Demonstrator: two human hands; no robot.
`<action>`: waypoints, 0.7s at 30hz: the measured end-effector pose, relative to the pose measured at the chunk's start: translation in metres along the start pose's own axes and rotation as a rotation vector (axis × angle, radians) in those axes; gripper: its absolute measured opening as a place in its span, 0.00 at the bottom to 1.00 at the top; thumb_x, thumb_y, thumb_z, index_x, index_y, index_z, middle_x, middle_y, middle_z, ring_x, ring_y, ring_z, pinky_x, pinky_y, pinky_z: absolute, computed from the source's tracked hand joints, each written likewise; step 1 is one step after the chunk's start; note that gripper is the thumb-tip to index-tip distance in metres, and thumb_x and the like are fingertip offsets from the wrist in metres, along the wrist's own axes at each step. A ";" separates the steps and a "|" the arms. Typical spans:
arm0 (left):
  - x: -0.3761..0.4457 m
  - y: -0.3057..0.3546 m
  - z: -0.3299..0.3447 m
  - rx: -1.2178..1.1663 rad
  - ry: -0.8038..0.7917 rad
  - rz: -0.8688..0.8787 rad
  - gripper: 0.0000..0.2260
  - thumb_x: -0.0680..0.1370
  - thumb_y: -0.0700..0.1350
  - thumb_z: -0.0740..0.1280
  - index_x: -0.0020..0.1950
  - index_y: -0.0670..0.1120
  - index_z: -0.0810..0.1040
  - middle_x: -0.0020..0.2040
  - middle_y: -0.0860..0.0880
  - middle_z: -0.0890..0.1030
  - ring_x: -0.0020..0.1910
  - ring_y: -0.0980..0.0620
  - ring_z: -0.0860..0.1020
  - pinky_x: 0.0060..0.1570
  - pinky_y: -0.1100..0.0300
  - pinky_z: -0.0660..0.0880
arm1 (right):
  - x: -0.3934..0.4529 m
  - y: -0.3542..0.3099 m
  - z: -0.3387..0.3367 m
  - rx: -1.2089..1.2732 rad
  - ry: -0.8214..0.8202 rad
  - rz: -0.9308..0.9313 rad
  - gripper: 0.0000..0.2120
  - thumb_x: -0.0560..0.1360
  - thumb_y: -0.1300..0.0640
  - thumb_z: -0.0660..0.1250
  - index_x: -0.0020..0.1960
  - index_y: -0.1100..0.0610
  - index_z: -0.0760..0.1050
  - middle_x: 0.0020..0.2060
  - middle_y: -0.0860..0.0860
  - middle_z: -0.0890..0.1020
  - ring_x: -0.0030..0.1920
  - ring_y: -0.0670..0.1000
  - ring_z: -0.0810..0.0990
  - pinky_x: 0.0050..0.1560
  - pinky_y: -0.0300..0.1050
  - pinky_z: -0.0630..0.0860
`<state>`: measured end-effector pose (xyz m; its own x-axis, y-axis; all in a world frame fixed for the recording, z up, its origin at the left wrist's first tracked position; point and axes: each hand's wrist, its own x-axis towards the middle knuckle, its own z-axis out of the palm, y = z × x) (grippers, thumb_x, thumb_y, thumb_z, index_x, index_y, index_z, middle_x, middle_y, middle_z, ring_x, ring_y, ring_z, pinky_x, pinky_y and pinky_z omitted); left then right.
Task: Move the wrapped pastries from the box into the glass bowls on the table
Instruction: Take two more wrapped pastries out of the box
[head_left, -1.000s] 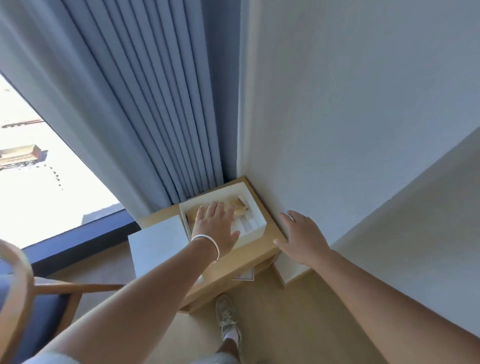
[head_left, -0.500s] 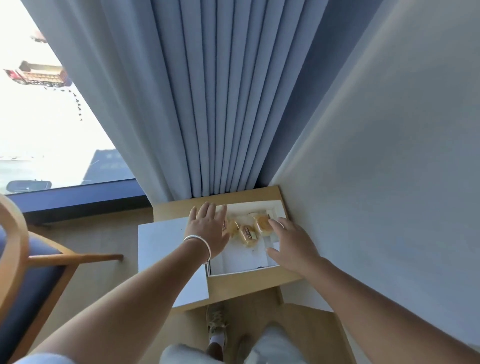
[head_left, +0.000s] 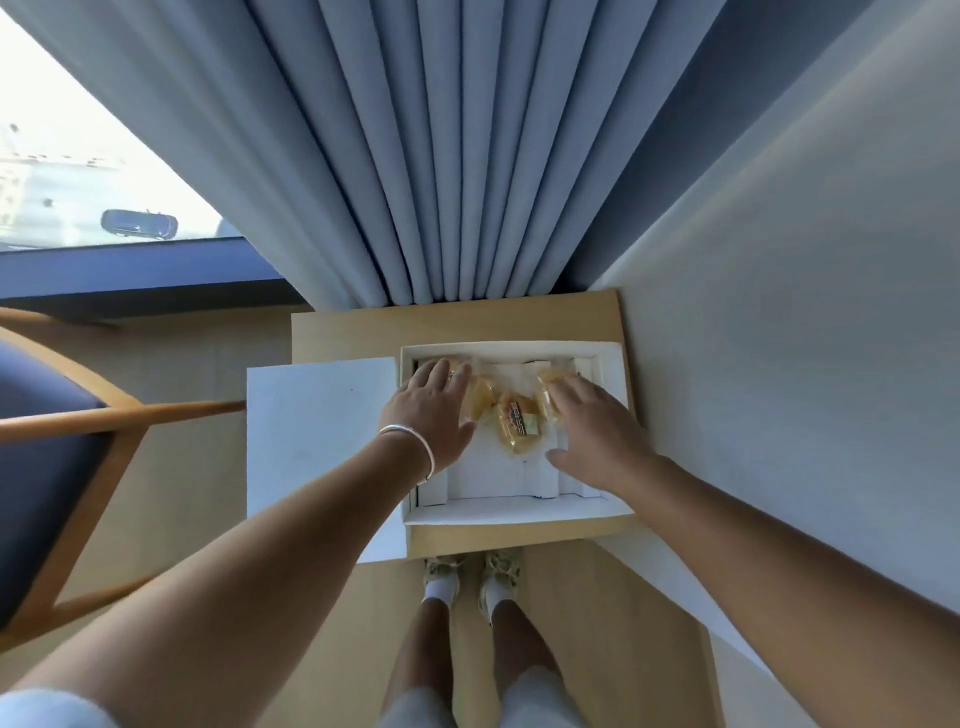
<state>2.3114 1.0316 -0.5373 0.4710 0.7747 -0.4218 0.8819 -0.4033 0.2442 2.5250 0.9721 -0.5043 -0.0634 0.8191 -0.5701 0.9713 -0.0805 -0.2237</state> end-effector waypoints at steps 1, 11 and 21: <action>0.005 -0.002 0.006 0.006 0.006 -0.001 0.34 0.77 0.57 0.62 0.77 0.48 0.51 0.76 0.44 0.59 0.75 0.44 0.54 0.72 0.51 0.55 | 0.009 0.004 0.005 -0.005 -0.011 -0.012 0.44 0.70 0.50 0.74 0.77 0.52 0.53 0.73 0.54 0.61 0.71 0.57 0.63 0.67 0.49 0.65; 0.039 -0.006 0.052 0.044 -0.006 -0.051 0.40 0.72 0.53 0.70 0.76 0.51 0.50 0.73 0.44 0.58 0.74 0.43 0.55 0.66 0.49 0.66 | 0.066 0.033 0.049 -0.125 -0.049 -0.046 0.52 0.65 0.55 0.78 0.78 0.51 0.48 0.77 0.59 0.53 0.77 0.60 0.51 0.74 0.56 0.59; 0.046 0.009 0.050 0.083 0.013 -0.096 0.37 0.70 0.36 0.67 0.73 0.51 0.53 0.69 0.45 0.61 0.68 0.43 0.61 0.49 0.51 0.75 | 0.073 0.036 0.057 -0.152 0.049 -0.013 0.45 0.70 0.68 0.68 0.79 0.52 0.47 0.74 0.57 0.58 0.74 0.58 0.55 0.58 0.55 0.76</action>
<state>2.3419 1.0391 -0.5979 0.3845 0.8179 -0.4281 0.9217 -0.3654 0.1297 2.5424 0.9967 -0.5989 -0.0682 0.8468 -0.5275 0.9943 0.0142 -0.1059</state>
